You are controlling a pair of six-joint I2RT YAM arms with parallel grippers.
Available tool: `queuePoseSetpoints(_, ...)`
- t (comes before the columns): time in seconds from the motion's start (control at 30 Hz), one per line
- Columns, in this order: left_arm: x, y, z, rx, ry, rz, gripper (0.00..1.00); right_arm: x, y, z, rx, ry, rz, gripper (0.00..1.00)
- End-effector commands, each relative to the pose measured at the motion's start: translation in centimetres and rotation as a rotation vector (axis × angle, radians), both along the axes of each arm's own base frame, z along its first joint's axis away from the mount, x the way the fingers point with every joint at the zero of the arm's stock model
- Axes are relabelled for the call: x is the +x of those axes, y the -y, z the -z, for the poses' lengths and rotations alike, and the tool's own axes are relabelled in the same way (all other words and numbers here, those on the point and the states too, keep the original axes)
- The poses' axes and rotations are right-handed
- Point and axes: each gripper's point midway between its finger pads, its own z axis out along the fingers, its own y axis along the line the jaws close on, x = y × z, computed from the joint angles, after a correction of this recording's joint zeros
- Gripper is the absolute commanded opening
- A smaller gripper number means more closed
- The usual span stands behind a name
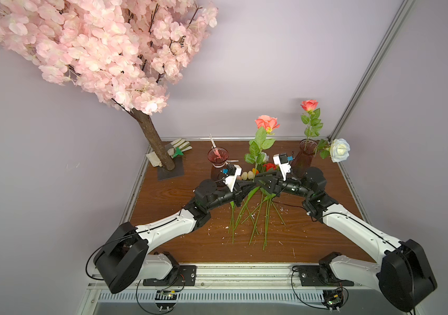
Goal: Arrange the flowers in different vases according to their variety
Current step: Pick up the flower at the center of the board.
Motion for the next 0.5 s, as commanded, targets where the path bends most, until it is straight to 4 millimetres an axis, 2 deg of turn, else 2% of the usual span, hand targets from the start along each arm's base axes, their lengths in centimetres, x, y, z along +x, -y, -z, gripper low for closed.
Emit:
queuePoseSetpoints(0.0,-0.48,0.56,-1.67,-0.027,0.059,0.031,0.00,-0.16,-0.60,-2.65,0.031,0.077,-0.016,0.36)
queuePoseSetpoints(0.23,-0.47,0.74,-1.07,-0.016,0.052,0.039,0.00,0.00,-1.13,-3.02,0.033,0.085,-0.014,0.30)
queuePoseSetpoints(0.33,-0.51,0.71,-1.02,-0.013,0.055,0.039,0.00,0.11,-1.29,-3.08,0.031,0.086,-0.016,0.17)
queuePoseSetpoints(0.4,-0.37,0.67,-1.10,-0.011,0.056,0.031,0.00,0.28,-1.24,-3.12,0.027,0.088,-0.005,0.03)
queuePoseSetpoints(0.43,-0.25,0.62,-1.21,-0.010,0.054,0.023,0.06,0.36,-1.17,-3.20,0.025,0.093,0.002,0.00)
queuePoseSetpoints(0.47,-0.07,0.53,-1.18,-0.005,0.052,0.010,0.22,0.53,-1.07,-3.29,0.018,0.098,0.016,0.00)
